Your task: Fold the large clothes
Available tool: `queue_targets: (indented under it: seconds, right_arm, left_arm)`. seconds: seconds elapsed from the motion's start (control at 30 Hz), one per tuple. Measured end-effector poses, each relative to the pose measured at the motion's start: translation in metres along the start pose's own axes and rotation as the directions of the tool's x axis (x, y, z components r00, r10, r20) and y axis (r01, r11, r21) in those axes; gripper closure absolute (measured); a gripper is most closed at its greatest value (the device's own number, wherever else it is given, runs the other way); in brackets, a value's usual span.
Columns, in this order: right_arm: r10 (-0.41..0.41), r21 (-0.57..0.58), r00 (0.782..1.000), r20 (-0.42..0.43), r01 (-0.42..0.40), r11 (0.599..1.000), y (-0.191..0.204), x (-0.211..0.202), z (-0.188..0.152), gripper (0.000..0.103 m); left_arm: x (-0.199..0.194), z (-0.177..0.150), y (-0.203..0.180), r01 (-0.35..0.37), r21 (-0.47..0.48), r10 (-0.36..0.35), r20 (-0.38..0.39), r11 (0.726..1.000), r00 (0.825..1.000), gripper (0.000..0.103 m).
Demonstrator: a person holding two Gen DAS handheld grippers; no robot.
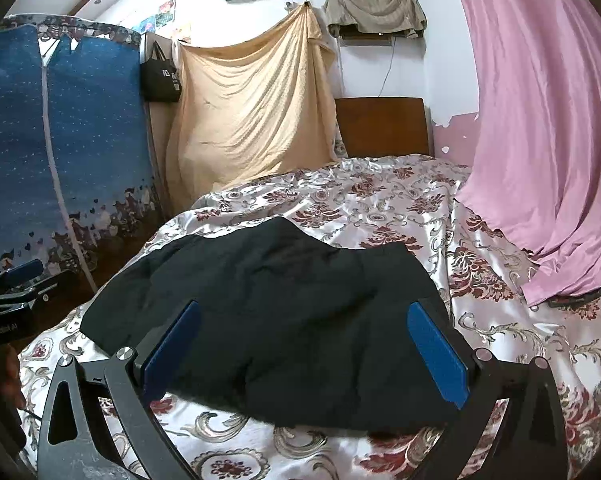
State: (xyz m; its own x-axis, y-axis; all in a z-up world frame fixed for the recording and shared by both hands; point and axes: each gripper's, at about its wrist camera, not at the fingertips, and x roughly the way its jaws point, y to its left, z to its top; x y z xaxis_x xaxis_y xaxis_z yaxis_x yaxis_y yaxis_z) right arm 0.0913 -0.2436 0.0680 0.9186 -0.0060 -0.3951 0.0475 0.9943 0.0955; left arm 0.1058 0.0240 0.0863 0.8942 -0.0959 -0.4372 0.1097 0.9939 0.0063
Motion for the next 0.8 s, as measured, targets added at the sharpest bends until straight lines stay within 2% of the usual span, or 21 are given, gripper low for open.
queue_targets:
  seconds: [0.4,0.6,0.8]
  right_arm:
    - [-0.018,-0.008,0.998,0.056,0.018,1.000,0.010,-0.029,-0.011,0.002]
    - [0.017,-0.017,0.995,0.098,-0.015,1.000,0.022,-0.049,-0.020,0.002]
    - [0.053,-0.037,0.995,0.083,-0.050,0.998,0.029,-0.054,-0.031,0.002]
  left_arm:
    - [-0.024,-0.020,0.009,-0.011,-0.017,0.012,0.041,1.000,0.999,0.000]
    - [-0.041,-0.034,0.010,-0.049,-0.002,0.049,0.046,0.999,0.998,0.000]
    - [-0.055,-0.043,0.016,-0.071,-0.034,0.073,0.048,0.997,0.996,0.000]
